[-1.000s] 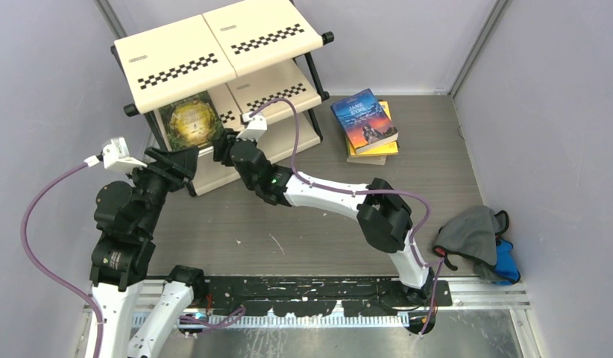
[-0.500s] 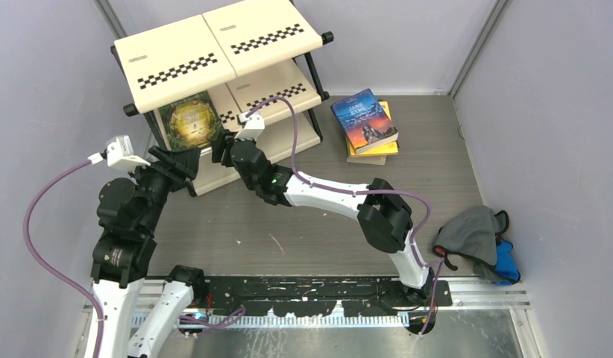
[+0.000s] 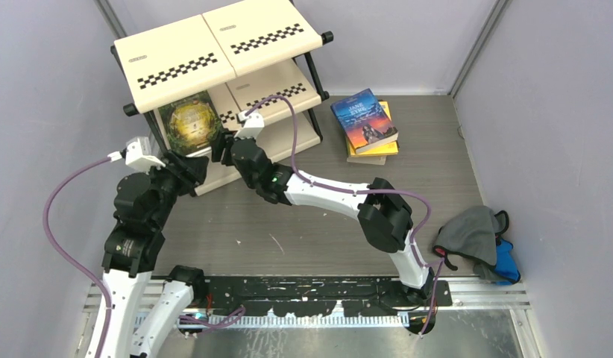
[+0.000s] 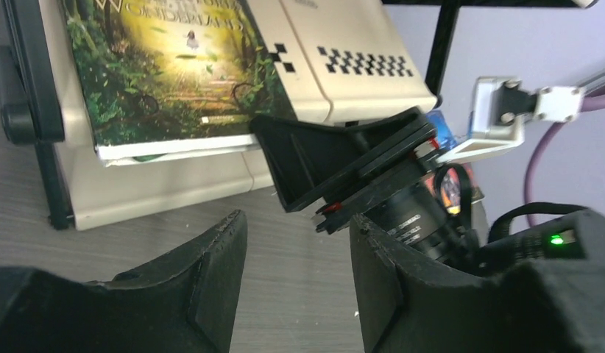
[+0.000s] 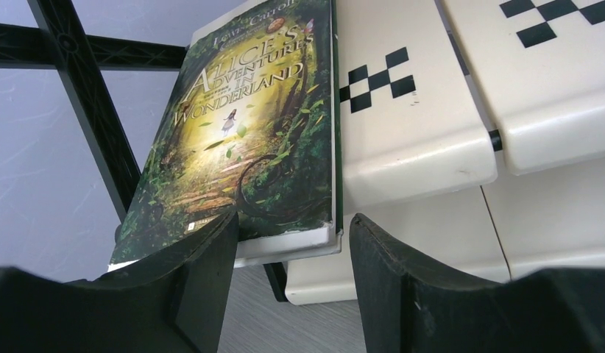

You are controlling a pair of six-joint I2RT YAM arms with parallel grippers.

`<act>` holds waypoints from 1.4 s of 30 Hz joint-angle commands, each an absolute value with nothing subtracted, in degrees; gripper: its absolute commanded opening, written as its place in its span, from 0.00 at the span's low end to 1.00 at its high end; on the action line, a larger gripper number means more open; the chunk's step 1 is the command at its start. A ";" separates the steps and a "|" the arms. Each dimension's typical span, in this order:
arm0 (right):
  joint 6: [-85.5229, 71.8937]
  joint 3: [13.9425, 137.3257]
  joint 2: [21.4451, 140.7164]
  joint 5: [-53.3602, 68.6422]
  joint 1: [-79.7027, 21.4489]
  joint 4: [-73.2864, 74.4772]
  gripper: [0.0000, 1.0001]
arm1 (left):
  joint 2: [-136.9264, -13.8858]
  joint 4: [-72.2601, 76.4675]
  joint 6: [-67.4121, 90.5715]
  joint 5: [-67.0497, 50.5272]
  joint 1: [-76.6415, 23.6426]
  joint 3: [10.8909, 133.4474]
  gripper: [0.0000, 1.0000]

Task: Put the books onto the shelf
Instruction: Place the book on the shelf.

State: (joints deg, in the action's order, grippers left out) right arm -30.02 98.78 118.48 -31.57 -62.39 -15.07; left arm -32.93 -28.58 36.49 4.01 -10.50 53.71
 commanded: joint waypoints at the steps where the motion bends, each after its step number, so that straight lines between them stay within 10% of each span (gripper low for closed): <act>1: -29.05 99.13 114.24 -31.29 -61.83 -18.83 0.62 | -33.70 -27.61 34.72 2.64 -10.68 52.25 0.53; 42: -29.36 90.17 109.32 -31.17 -59.62 -23.55 0.60 | -46.55 -16.18 40.17 17.81 -10.65 49.60 0.16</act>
State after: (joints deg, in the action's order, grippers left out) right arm -30.06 90.72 113.75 -31.18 -60.12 -19.86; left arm -46.02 -20.60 40.07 15.53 -10.50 47.44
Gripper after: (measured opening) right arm 0.600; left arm 0.165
